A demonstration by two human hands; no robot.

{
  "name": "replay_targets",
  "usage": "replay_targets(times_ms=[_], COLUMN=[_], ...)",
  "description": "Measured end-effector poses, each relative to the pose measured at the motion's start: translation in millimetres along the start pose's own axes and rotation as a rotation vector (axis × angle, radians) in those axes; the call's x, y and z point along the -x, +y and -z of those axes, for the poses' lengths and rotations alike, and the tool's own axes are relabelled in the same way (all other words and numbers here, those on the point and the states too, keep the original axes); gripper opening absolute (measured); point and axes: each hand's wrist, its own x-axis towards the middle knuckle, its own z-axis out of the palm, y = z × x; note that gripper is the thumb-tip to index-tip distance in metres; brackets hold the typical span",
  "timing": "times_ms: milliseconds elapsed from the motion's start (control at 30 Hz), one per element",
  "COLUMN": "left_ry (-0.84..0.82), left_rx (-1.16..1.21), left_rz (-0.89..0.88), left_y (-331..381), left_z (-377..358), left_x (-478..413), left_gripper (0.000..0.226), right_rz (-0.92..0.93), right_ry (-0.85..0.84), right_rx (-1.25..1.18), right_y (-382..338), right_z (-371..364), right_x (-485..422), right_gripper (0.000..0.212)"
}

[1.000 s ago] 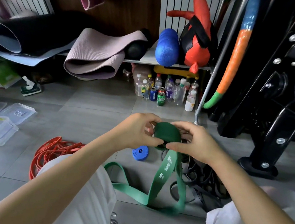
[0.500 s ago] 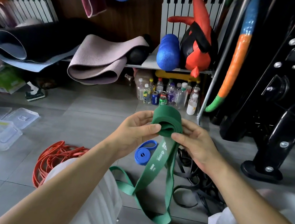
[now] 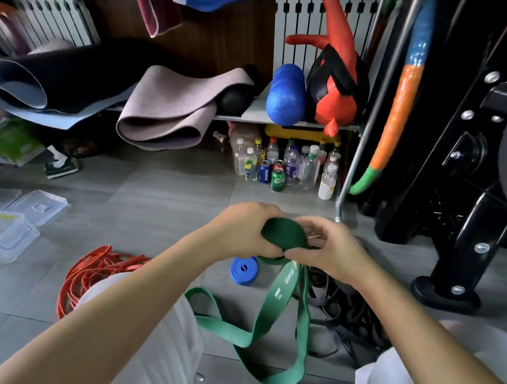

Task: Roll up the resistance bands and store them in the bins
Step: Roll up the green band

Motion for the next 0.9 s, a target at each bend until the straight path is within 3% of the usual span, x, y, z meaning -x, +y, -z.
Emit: replay_targets(times_ms=[67,200,367,500,567,700,767,833,900], left_ry=[0.061,0.159,0.204,0.2,0.223,0.287,0.215,0.114,0.107], left_rx=[0.284,0.826,1.203,1.402,1.266,0.39,0.06,-0.096,-0.098], left_rz=[0.02,0.004,-0.044,-0.1,-0.051,-0.098,-0.147,-0.116,-0.083], left_y=[-0.7,2.6,9.3,15.8,20.9,21.2,24.0,28.3,27.7], left_z=[8.7,30.8,54.4,75.1,86.4,113.3,119.8,119.5,117.8], left_x=[1.5,7.1,12.3,16.1,17.9,20.4,18.8,18.6,18.2], left_gripper=[0.035,0.038,0.036,0.034,0.032,0.069,0.068,0.053,0.046], right_rz=[0.014,0.066,0.195,0.29,0.288,0.254,0.219,0.215,0.218], right_ry=[-0.002,-0.021,0.039,0.077,0.077,0.005,-0.033,-0.058,-0.039], right_rx=[-0.042,-0.221,-0.412,-0.383,-0.298,0.013,0.141,0.185,0.173], right_y=[-10.1,-25.9,-62.5,-95.8,-107.9,-117.2,-116.8,-115.5,-114.2], right_z=[11.4,18.5,16.1,25.3,33.0,38.4,33.7,27.5,24.8], right_x=[-0.6,-1.0,-11.0,-25.4,-31.7,-35.5,-35.8,-34.9,-33.1], right_gripper=[0.057,0.051,0.046,0.038,0.041,0.04,0.042,0.041,0.04])
